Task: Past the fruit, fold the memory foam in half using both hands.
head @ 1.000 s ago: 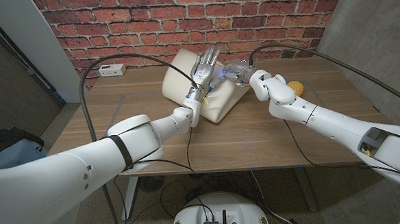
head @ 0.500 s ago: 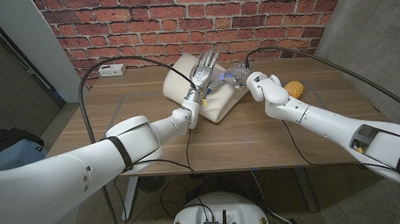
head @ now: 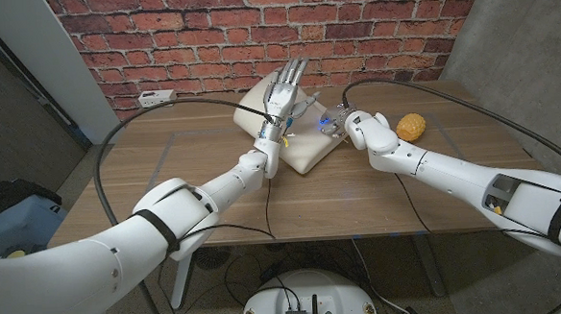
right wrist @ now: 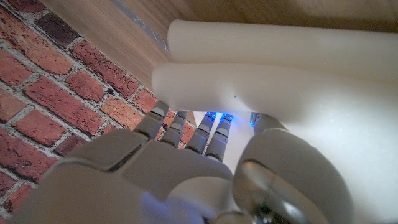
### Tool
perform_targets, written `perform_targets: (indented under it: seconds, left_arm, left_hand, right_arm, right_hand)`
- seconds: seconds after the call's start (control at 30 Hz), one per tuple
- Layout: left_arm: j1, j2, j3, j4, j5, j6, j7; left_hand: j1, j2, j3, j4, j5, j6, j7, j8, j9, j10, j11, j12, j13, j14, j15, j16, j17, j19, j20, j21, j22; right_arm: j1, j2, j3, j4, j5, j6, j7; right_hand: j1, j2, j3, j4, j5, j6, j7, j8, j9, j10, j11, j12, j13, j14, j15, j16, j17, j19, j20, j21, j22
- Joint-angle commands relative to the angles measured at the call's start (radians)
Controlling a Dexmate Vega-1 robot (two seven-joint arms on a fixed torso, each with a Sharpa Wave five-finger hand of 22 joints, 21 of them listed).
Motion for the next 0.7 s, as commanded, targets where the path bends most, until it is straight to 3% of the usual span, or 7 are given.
perform_targets:
  seconds: [0.03,0.1,0.33,0.7]
  left_arm:
    - [0.101,0.151,-0.053,-0.295,-0.087,-0.105,-0.059]
    - [0.112,0.183,-0.030,-0.353,-0.131,-0.076,-0.067]
    - [0.146,0.270,0.006,-0.513,-0.255,-0.037,-0.103]
    - [0.223,0.361,-0.049,-0.724,-0.464,-0.071,-0.252]
  left_hand:
    - [0.051,0.064,0.043,-0.033,-0.007,0.123,-0.029,0.020,0.000,0.099,-0.008,0.014,0.000,0.064,-0.071,0.000,-0.001,0.034,0.007,-0.014,0.001]
    - [0.056,0.074,0.051,-0.039,-0.013,0.154,-0.025,0.021,0.000,0.112,-0.002,0.012,-0.001,0.066,-0.060,-0.004,0.000,0.026,0.024,-0.023,0.001]
    - [0.050,0.075,0.051,-0.040,-0.025,0.180,-0.022,0.019,-0.001,0.136,0.005,0.013,-0.001,0.077,-0.044,-0.004,0.001,0.023,0.037,-0.031,0.002]
    - [0.032,0.076,0.047,-0.034,-0.038,0.185,-0.027,0.007,-0.001,0.129,0.012,0.002,-0.001,0.063,-0.021,-0.012,0.003,0.009,0.051,-0.044,0.004]
  right_arm:
    - [0.020,0.016,-0.014,0.046,0.023,0.003,-0.016]
    - [0.023,0.019,-0.015,0.053,0.030,0.004,-0.016]
    - [0.025,0.014,-0.018,0.052,0.042,0.004,-0.029]
    - [0.016,-0.001,-0.009,0.030,0.054,-0.023,-0.041]
  right_hand:
    - [-0.003,0.004,-0.012,0.001,0.009,-0.008,-0.001,0.002,0.004,-0.005,0.002,0.001,0.002,0.008,-0.069,-0.002,0.003,0.004,0.011,-0.005,0.002]
    - [-0.006,0.005,-0.016,0.002,0.011,-0.010,-0.001,0.002,0.004,-0.007,0.002,0.000,0.002,0.008,-0.069,-0.002,0.003,0.005,0.011,-0.005,0.002]
    - [-0.013,0.007,-0.025,0.005,0.015,-0.018,-0.001,0.000,0.004,-0.012,0.002,-0.001,0.003,0.006,-0.065,-0.003,0.005,0.006,0.014,-0.005,0.002]
    - [-0.017,0.013,-0.033,0.006,0.019,-0.024,-0.001,0.000,0.004,-0.022,0.004,-0.004,0.003,0.005,-0.065,-0.004,0.007,0.007,0.014,-0.005,0.002]
